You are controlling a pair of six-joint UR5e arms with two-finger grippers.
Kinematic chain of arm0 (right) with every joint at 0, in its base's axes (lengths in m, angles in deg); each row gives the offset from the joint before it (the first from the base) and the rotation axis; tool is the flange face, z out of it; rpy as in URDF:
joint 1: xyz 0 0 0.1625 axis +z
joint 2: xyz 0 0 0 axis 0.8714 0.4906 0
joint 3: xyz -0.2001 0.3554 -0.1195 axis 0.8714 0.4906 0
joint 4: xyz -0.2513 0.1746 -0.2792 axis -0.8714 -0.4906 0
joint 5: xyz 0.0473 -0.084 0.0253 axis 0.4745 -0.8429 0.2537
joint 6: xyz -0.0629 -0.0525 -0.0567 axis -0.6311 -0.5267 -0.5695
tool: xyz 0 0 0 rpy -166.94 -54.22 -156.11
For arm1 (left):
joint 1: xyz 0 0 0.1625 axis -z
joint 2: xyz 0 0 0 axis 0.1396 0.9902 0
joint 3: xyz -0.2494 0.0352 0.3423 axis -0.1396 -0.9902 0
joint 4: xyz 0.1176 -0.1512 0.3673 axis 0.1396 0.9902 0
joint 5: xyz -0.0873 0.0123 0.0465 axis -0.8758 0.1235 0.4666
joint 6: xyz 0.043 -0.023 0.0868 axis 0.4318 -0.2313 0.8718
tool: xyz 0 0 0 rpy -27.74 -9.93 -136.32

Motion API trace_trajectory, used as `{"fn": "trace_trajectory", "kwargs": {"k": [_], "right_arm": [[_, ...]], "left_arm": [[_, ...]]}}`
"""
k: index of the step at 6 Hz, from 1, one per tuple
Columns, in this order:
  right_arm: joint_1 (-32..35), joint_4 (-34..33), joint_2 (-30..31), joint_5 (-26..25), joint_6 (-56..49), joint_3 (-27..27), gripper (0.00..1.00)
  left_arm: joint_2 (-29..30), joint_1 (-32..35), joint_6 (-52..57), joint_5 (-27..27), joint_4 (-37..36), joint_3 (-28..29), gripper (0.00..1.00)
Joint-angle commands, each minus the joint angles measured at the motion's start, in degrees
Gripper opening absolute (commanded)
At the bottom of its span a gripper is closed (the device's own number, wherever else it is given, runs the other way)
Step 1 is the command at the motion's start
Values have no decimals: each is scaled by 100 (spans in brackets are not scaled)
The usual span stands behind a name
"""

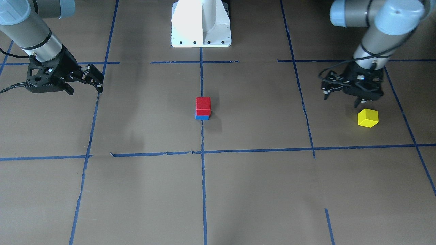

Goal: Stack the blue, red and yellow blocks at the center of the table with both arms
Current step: 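Move the left gripper back toward the yellow cube, then close the left gripper on the yellow cube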

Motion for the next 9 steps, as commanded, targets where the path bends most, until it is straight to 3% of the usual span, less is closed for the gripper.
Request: {"fn": "trace_trajectory", "kwargs": {"k": [1, 2, 4, 6, 9], "right_arm": [[-2, -9, 1, 2, 0, -3, 100], [-11, 0, 1, 3, 9, -12, 100], [-11, 0, -8, 11, 9, -29, 100], [-11, 0, -8, 20, 9, -29, 100], [-11, 0, -8, 29, 18, -38, 100]], "left_arm": [[-233, 839, 679, -1234, 498, 1227, 100], [-233, 842, 532, -1224, 708, 1625, 100], [-233, 833, -169, -1232, 1392, 2023, 100], [-418, 702, -164, -1215, 1807, 2304, 100], [-382, 175, -164, -926, 1897, 2297, 100]]}}
